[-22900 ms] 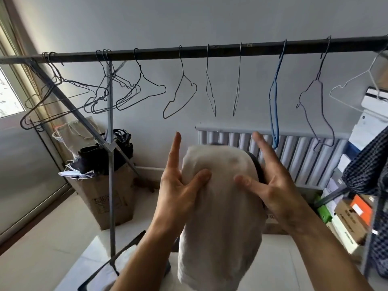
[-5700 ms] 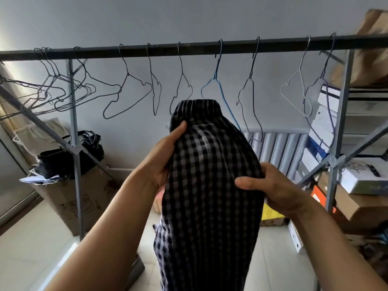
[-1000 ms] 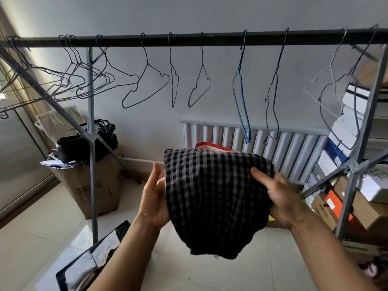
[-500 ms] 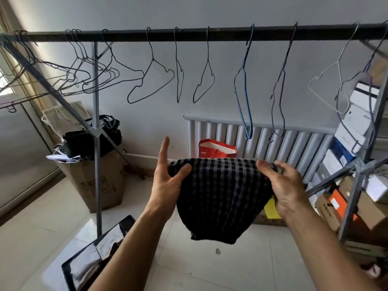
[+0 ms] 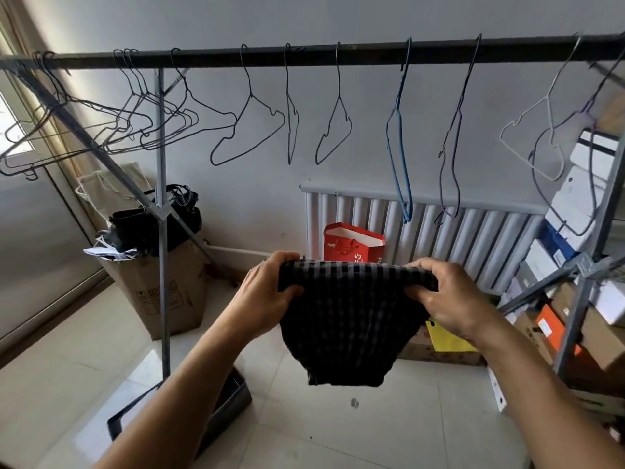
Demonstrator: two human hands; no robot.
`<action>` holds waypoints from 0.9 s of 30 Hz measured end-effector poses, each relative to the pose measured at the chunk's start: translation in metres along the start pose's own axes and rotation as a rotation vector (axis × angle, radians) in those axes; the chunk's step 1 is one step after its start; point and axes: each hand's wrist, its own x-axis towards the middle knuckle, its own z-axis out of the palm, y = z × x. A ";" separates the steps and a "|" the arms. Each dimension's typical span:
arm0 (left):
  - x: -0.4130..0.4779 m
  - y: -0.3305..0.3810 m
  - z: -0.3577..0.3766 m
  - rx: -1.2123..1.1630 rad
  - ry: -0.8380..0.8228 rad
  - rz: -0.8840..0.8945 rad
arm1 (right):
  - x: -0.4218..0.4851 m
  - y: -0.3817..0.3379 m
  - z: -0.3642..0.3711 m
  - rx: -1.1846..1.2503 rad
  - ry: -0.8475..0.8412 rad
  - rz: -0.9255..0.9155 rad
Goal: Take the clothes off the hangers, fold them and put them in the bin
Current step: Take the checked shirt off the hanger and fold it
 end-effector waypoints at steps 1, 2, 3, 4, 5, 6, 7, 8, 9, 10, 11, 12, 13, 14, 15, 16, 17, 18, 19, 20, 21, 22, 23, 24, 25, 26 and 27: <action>0.001 -0.001 -0.001 0.042 0.021 0.024 | -0.001 -0.001 0.000 -0.024 0.009 -0.027; 0.002 -0.003 -0.001 0.068 0.039 0.044 | -0.001 -0.001 -0.001 -0.038 0.018 -0.046; 0.002 -0.005 -0.002 0.082 0.053 0.057 | -0.001 0.000 -0.001 -0.050 0.027 -0.059; 0.003 -0.007 -0.003 0.082 0.066 0.062 | -0.001 0.002 -0.002 -0.063 0.043 -0.067; 0.004 -0.008 -0.004 0.073 0.083 0.057 | -0.001 0.003 -0.004 -0.068 0.063 -0.076; 0.005 -0.010 -0.005 0.050 0.102 0.046 | -0.001 0.003 -0.006 -0.046 0.078 -0.088; 0.005 -0.011 -0.007 0.006 0.111 0.021 | -0.002 0.002 -0.007 0.039 0.074 -0.084; 0.004 -0.011 -0.009 -0.079 0.106 -0.009 | -0.003 0.000 -0.008 0.179 0.053 -0.070; 0.003 -0.011 -0.010 -0.228 0.082 -0.035 | -0.005 -0.002 -0.008 0.339 0.021 -0.056; 0.001 -0.010 -0.010 -0.429 0.039 -0.053 | -0.006 -0.004 -0.007 0.483 -0.003 -0.034; -0.001 -0.008 -0.009 -0.640 -0.011 -0.068 | -0.006 -0.006 -0.004 0.588 -0.011 -0.013; -0.003 -0.007 -0.006 -0.798 -0.041 -0.092 | -0.006 -0.006 -0.001 0.645 -0.010 0.003; -0.004 -0.006 -0.003 -0.877 -0.041 -0.111 | -0.006 -0.005 0.003 0.670 -0.005 0.014; -0.005 -0.005 0.000 -0.892 -0.026 -0.121 | -0.005 -0.004 0.006 0.669 0.012 0.024; -0.005 -0.004 0.002 -0.873 -0.011 -0.122 | -0.004 -0.002 0.010 0.656 0.045 0.031; -0.005 -0.003 0.003 -0.847 0.004 -0.116 | -0.002 0.000 0.013 0.637 0.090 0.031; -0.005 -0.002 0.003 -0.812 0.017 -0.104 | -0.001 0.001 0.015 0.618 0.132 0.021; -0.005 0.000 0.002 -0.777 0.025 -0.094 | 0.000 0.003 0.017 0.595 0.161 0.008; -0.004 0.000 0.001 -0.739 0.037 -0.083 | 0.002 0.005 0.019 0.565 0.174 0.001; -0.005 0.002 -0.001 -0.710 0.052 -0.078 | 0.004 0.006 0.022 0.529 0.180 0.005; -0.005 0.005 -0.004 -0.687 0.071 -0.076 | 0.006 0.007 0.026 0.493 0.181 0.020; -0.005 0.008 -0.005 -0.671 0.090 -0.079 | 0.008 0.008 0.030 0.453 0.180 0.035; -0.005 0.009 -0.007 -0.653 0.111 -0.084 | 0.010 0.007 0.036 0.403 0.173 0.059; -0.005 0.011 -0.007 -0.633 0.130 -0.095 | 0.011 0.007 0.042 0.335 0.170 0.079; -0.006 0.012 -0.008 -0.613 0.151 -0.112 | 0.010 0.006 0.048 0.262 0.179 0.078; -0.006 0.013 -0.008 -0.604 0.171 -0.139 | 0.007 0.005 0.055 0.207 0.193 0.053; -0.007 0.013 -0.008 -0.614 0.189 -0.172 | 0.004 0.003 0.062 0.188 0.200 0.007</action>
